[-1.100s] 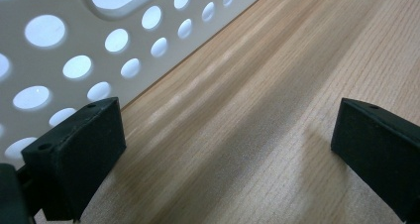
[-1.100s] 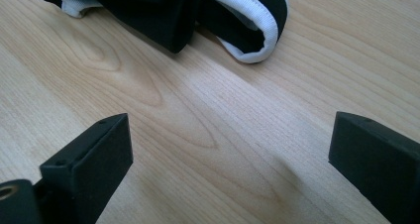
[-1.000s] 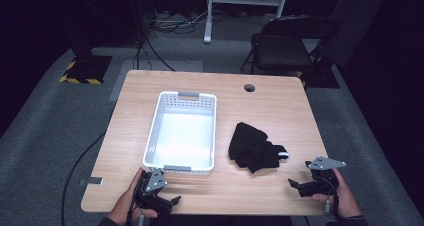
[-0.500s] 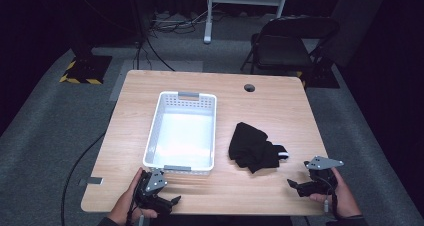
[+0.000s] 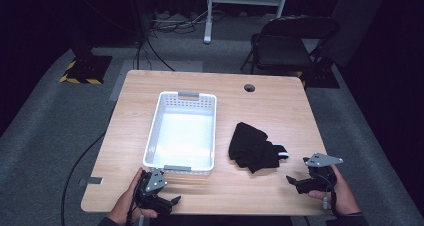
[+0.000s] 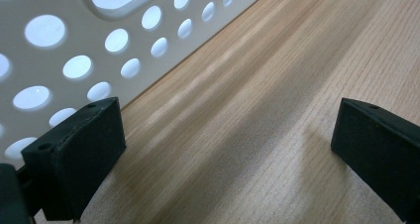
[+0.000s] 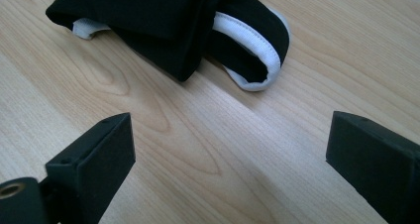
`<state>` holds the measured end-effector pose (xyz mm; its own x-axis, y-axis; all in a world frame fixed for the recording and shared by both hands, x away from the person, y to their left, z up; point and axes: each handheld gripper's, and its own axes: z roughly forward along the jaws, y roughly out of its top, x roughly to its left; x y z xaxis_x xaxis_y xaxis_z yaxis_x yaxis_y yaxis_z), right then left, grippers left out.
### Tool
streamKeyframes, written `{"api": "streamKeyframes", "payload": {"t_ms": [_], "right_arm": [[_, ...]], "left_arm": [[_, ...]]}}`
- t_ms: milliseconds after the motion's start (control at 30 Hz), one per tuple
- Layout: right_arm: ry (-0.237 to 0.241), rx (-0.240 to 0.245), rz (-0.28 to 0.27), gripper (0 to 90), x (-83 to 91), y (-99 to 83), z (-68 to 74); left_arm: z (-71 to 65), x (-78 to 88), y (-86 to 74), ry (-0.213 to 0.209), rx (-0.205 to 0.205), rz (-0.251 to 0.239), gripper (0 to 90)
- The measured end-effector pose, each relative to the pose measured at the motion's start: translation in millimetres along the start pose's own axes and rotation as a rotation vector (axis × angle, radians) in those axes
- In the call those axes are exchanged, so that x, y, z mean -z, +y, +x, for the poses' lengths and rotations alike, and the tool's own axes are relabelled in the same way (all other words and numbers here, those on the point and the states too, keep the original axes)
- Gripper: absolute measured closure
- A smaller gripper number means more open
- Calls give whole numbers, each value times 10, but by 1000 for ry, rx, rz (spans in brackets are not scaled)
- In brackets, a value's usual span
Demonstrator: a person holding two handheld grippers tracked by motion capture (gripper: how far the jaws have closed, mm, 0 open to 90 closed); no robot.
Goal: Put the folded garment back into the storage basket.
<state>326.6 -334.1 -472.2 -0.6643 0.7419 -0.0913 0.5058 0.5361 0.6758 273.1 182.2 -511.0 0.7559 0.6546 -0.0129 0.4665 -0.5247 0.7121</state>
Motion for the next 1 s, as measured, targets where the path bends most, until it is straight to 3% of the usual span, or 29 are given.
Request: {"api": "streamKeyframes", "payload": {"t_ms": [1000], "right_arm": [[16, 42, -49, 56, -102, 397, 24]], "left_arm": [[0, 1, -1, -1, 0, 0, 3]]}}
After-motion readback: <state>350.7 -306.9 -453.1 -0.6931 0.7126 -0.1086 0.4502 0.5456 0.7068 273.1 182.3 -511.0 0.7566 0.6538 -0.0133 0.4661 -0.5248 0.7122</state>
